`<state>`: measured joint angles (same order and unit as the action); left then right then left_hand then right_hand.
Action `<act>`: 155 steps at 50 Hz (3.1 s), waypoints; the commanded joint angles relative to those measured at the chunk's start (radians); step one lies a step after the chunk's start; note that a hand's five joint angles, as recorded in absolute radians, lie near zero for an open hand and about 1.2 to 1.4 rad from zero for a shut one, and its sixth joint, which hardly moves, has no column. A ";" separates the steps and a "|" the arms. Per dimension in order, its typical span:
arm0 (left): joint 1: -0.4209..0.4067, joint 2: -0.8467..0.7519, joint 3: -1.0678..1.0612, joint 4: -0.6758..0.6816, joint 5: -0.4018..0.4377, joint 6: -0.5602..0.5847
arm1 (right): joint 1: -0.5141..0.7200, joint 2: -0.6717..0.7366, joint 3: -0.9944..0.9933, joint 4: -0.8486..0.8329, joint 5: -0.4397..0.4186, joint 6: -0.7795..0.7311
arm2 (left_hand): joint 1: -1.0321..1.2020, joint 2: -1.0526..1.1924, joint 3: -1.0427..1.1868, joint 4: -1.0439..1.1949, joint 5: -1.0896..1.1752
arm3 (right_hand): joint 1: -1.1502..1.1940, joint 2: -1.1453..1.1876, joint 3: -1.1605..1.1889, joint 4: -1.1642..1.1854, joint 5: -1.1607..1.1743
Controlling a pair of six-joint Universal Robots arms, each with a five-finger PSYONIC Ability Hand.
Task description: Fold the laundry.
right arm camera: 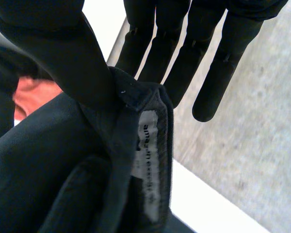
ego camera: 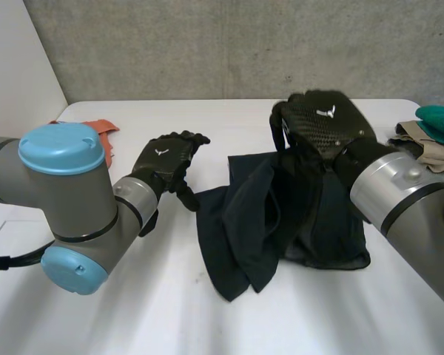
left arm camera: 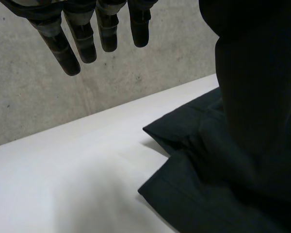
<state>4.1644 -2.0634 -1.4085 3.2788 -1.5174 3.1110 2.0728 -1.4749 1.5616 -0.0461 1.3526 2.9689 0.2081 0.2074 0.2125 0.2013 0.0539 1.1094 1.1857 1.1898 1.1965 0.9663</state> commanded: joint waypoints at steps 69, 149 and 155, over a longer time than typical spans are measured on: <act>-0.303 -0.020 -0.136 -0.145 -0.191 -0.264 | 0.253 -0.015 -0.184 -0.218 0.313 -0.177 | -0.024 -0.024 -0.029 -0.017 -0.045 | 0.287 0.211 0.206 0.200 0.255; 0.122 -0.332 1.239 -0.398 -0.139 0.169 | -0.042 0.442 -0.544 -0.332 0.371 0.036 | 1.188 1.189 1.184 1.195 1.168 | 0.287 0.211 0.206 0.200 0.255; 0.120 -0.544 1.491 -0.317 -0.146 0.170 | -0.008 0.612 -0.598 -0.708 0.386 -0.104 | 1.188 1.189 1.184 1.195 1.168 | 0.287 0.211 0.206 0.200 0.255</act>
<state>4.2868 -2.4256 -0.1401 2.8928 -1.6578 3.2729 2.0367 -1.0103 1.0123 -0.4359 1.7142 2.9933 1.1588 1.1950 1.1922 1.2013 1.0014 1.1540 1.1857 1.1936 1.1985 0.9867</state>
